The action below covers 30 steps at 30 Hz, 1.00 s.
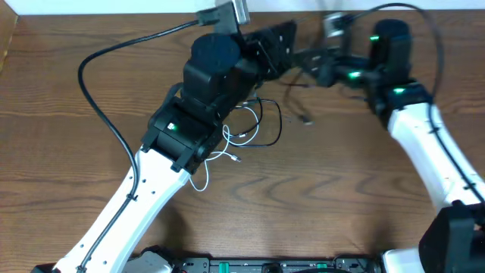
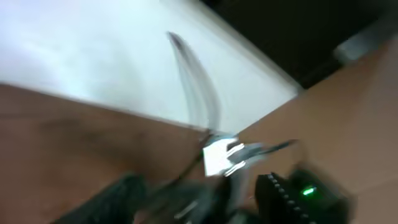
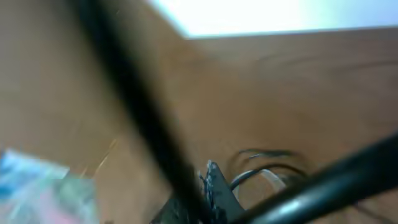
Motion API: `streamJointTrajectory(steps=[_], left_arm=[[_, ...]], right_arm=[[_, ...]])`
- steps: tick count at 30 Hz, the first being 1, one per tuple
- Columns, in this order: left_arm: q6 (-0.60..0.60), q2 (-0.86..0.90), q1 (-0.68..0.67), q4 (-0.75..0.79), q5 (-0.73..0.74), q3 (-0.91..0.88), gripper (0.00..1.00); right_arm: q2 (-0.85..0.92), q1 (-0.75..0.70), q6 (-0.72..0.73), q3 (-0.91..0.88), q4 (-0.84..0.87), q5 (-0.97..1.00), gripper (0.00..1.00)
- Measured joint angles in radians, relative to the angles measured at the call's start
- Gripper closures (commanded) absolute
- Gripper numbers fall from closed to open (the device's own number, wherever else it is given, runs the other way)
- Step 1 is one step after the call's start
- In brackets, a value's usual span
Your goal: Untangle cables
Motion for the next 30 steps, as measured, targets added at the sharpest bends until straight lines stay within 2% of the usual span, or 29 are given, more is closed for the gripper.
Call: streamJointTrajectory(steps=[2,4,7,9,13,17,18,19,20,21,26,30], left_arm=[[0.097,0.0,0.031,-0.123,0.0,0.0,0.31],[0.165,0.0,0.07,-0.233,0.0,0.0,0.31],[0.25,0.0,0.127,-0.358,0.0,0.0,0.31],[0.277,0.0,0.148,-0.396,0.0,0.0,0.31],[0.308,0.0,0.159,-0.428,-0.004,0.0,0.31],[0.317,0.0,0.158,-0.454,-0.004,0.0,0.31],[0.317,0.0,0.158,-0.46,-0.004,0.0,0.31],[0.317,0.0,0.158,-0.46,-0.004,0.0,0.31],[0.317,0.0,0.158,-0.462,-0.003,0.0,0.3],[0.317,0.0,0.158,-0.464,-0.004,0.0,0.3],[0.317,0.0,0.158,-0.465,-0.003,0.0,0.29],[0.359,0.0,0.158,-0.469,-0.004,0.0,0.27]], right_arm=[[0.001,-0.148,0.031,0.013,-0.054,0.062,0.99],[0.001,-0.228,0.044,0.042,-0.111,0.119,0.99],[0.007,-0.351,0.041,0.177,-0.25,0.284,0.99],[0.063,-0.409,0.019,0.371,-0.388,0.382,0.99],[0.227,-0.47,-0.014,0.686,-0.554,0.522,0.99],[0.384,-0.511,-0.018,0.773,-0.553,0.628,0.99],[0.41,-0.518,-0.018,0.773,-0.547,0.649,0.95],[0.442,-0.527,-0.018,0.773,-0.538,0.668,0.79],[0.48,-0.537,-0.013,0.773,-0.533,0.687,0.37],[0.521,-0.546,-0.018,0.773,-0.537,0.698,0.01],[0.556,-0.556,-0.046,0.775,-0.633,0.686,0.01],[0.531,-0.553,-0.093,0.776,-0.803,0.568,0.01]])
